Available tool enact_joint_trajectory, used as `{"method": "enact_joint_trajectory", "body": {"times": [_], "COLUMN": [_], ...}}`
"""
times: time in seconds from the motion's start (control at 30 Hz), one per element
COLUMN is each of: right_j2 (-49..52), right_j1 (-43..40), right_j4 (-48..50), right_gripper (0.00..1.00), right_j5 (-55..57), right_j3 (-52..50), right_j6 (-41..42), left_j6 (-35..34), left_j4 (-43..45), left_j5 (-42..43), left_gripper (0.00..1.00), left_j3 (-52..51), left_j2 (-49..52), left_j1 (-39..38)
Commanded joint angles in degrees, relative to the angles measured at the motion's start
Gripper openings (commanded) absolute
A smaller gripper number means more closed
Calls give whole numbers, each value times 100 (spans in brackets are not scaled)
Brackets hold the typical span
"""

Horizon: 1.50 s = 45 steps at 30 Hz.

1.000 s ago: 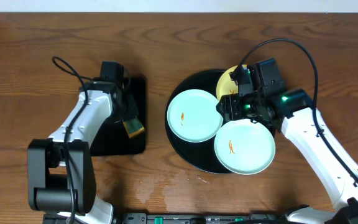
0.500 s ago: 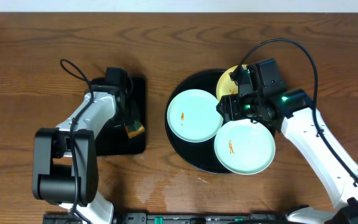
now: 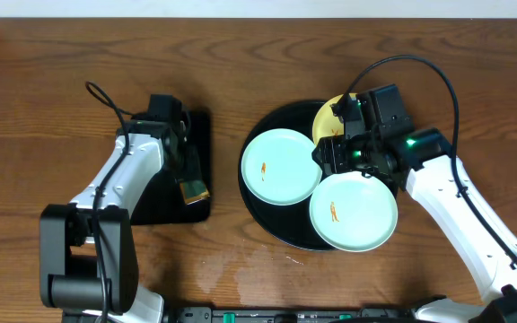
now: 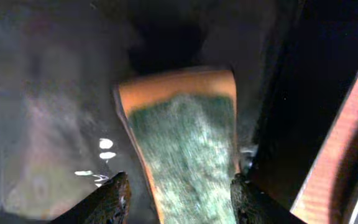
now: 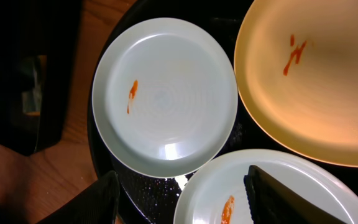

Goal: Clean dirty plates on tray and stack at the side
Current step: 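Lift the sponge with the left gripper toward the pale green plate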

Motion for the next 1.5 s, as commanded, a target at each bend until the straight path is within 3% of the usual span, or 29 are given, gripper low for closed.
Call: {"method": "enact_joint_trajectory", "body": {"times": [0.0,0.17,0.23,0.37,0.43,0.5,0.83,0.87,0.93,0.97,1.37,1.47], "right_j2": [28,28,28,28,28,28,28,28,28,28,28,28], "right_j1": [105,105,105,105,105,109,109,109,109,109,109,109], "right_j4": [15,26,22,11,0,0,0,0,0,0,13,11], "right_gripper": [64,64,64,64,64,64,64,64,64,64,66,66], "right_j5": [17,17,17,15,15,15,15,15,15,15,15,15], "right_j3": [103,103,103,103,103,103,103,103,103,103,103,103], "right_j6": [63,66,66,66,66,66,68,68,68,68,68,68], "left_j6": [-498,-693,-756,-876,-820,-535,385,382,378,374,-321,-319], "left_j4": [-98,46,229,684,706,697,33,31,22,24,669,1003], "left_j5": [470,463,420,-31,-26,-26,-249,-328,-452,-457,-243,-177], "left_gripper": [54,45,38,29,11,7,8,10,34,40,44,36], "left_j3": [72,-216,-343,-636,-656,-616,216,214,214,210,-409,-662], "left_j2": [-44,35,127,310,358,341,11,-9,-7,-7,142,229], "left_j1": [-48,-87,-87,-87,-87,-85,-83,-81,-81,-81,-87,-87]}}
